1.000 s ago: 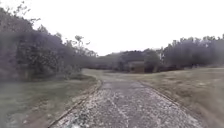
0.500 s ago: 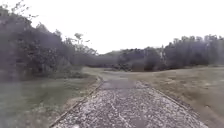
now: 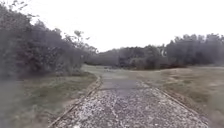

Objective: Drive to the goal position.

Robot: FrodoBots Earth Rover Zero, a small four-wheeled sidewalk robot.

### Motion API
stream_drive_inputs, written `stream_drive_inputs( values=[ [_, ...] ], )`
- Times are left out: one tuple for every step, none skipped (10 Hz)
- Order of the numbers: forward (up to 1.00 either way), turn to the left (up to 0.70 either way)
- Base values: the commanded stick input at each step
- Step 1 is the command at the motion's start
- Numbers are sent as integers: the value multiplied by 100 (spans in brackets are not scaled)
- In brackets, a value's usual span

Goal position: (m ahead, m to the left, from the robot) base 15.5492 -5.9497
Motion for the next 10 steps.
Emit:
stream_drive_inputs(
  values=[
    [45, 0],
    [45, 0],
    [45, 0],
    [45, 0],
    [45, 0],
    [45, 0],
    [45, 0],
    [45, 0],
    [45, 0],
    [45, 0]
  ],
)
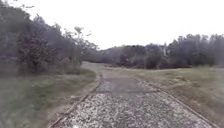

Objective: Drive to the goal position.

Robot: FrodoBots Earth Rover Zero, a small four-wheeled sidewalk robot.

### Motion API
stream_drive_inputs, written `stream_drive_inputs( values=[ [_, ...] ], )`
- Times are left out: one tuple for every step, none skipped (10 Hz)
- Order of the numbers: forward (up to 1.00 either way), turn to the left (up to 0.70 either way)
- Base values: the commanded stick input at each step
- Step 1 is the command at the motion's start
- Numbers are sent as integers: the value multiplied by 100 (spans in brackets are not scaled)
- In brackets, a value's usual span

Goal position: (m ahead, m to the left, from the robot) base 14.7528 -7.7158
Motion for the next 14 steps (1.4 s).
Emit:
stream_drive_inputs(
  values=[
    [45, 0],
    [45, 0],
    [45, 0],
    [45, 0],
    [45, 0],
    [45, 0],
    [45, -27],
    [45, -27],
    [45, -27],
    [45, -27],
    [45, -27],
    [45, -27],
    [45, -27],
    [45, -27]
  ],
)
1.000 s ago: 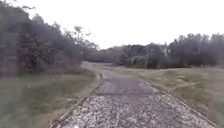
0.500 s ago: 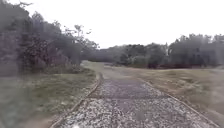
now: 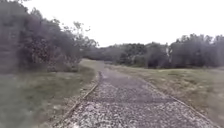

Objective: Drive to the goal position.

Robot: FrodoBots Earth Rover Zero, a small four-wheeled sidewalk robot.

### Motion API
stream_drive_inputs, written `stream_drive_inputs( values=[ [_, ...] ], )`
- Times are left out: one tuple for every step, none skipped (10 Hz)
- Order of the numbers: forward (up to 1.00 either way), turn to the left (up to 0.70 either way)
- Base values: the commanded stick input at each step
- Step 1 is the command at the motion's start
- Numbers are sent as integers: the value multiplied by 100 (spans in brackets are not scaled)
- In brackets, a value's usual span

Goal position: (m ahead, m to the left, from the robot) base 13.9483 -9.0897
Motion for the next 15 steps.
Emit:
stream_drive_inputs(
  values=[
    [45, -27],
    [45, -27],
    [45, 0],
    [45, 0],
    [45, 0],
    [45, 0],
    [45, 0],
    [45, 0],
    [45, 0],
    [45, 0],
    [45, 0],
    [45, 0],
    [45, 0],
    [45, 0],
    [45, 0]
  ],
)
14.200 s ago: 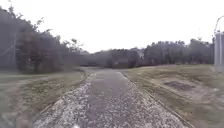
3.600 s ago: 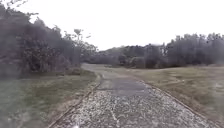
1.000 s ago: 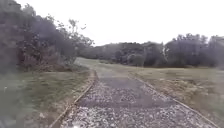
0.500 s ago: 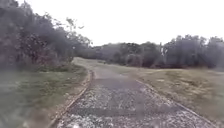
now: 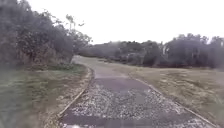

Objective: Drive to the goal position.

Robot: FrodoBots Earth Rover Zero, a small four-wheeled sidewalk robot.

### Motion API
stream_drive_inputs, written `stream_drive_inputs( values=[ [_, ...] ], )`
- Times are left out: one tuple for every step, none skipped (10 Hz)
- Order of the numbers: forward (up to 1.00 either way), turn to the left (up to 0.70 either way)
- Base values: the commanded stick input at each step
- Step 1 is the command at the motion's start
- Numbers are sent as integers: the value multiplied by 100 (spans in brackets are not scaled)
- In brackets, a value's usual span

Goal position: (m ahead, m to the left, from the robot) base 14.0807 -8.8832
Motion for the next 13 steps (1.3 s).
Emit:
stream_drive_inputs(
  values=[
    [45, 0],
    [45, 0],
    [45, 0],
    [45, 0],
    [45, 0],
    [45, 0],
    [45, 0],
    [45, 0],
    [45, 0],
    [45, 0],
    [45, 0],
    [45, 0],
    [45, 0]
  ],
)
